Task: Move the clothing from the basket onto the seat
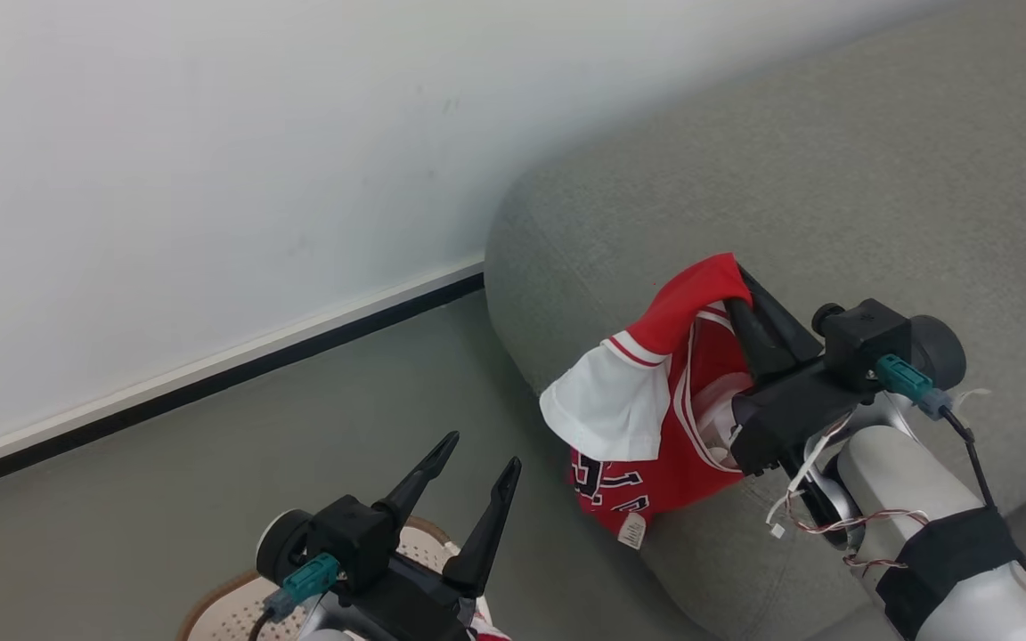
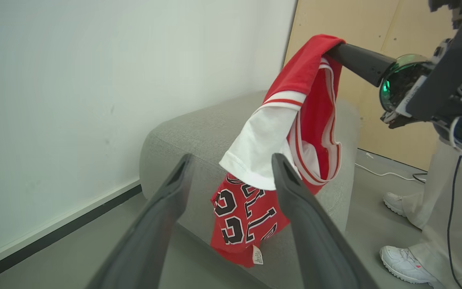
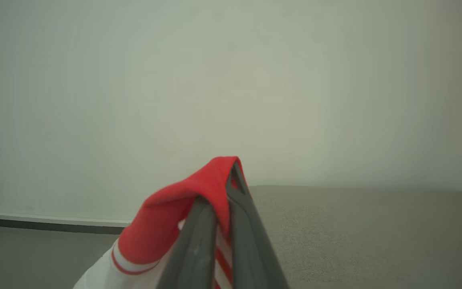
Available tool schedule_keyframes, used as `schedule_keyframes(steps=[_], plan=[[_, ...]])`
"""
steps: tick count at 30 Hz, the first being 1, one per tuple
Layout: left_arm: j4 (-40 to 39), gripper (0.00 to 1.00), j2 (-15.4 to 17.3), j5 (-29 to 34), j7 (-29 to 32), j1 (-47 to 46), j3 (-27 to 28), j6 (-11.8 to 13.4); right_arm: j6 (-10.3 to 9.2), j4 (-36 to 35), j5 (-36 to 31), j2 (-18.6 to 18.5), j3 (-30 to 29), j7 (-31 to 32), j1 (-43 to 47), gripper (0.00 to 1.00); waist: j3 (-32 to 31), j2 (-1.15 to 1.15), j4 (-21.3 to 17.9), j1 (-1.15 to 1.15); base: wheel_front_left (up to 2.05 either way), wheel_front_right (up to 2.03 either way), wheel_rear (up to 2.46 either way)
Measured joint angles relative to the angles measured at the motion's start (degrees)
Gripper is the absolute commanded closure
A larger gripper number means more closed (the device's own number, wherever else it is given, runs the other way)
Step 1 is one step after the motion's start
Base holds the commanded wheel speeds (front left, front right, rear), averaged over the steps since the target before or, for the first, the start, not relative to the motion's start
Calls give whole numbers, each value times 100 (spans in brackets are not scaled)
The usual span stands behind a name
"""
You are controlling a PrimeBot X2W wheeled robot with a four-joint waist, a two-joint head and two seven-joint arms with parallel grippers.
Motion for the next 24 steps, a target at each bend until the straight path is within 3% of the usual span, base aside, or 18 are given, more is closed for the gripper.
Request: schedule_keyframes(steps=[8,14,24], plan=[[-122,0,-1,133,-20,-8,-53,0,-57,-365,-22,-189,-168,1,95,100,164,0,-477,0,0,0,0],[-193,0,10,249,-16,-74,-149,-41,-91,-545,-67,-392,-285,0,122,100,419,0,-585,0,0,0,0],[-439,0,180,334,66,-306,-98,-15,137,-316,-229,-660,-557,0,-1306,100,904,0,-472,1,0,0,0]])
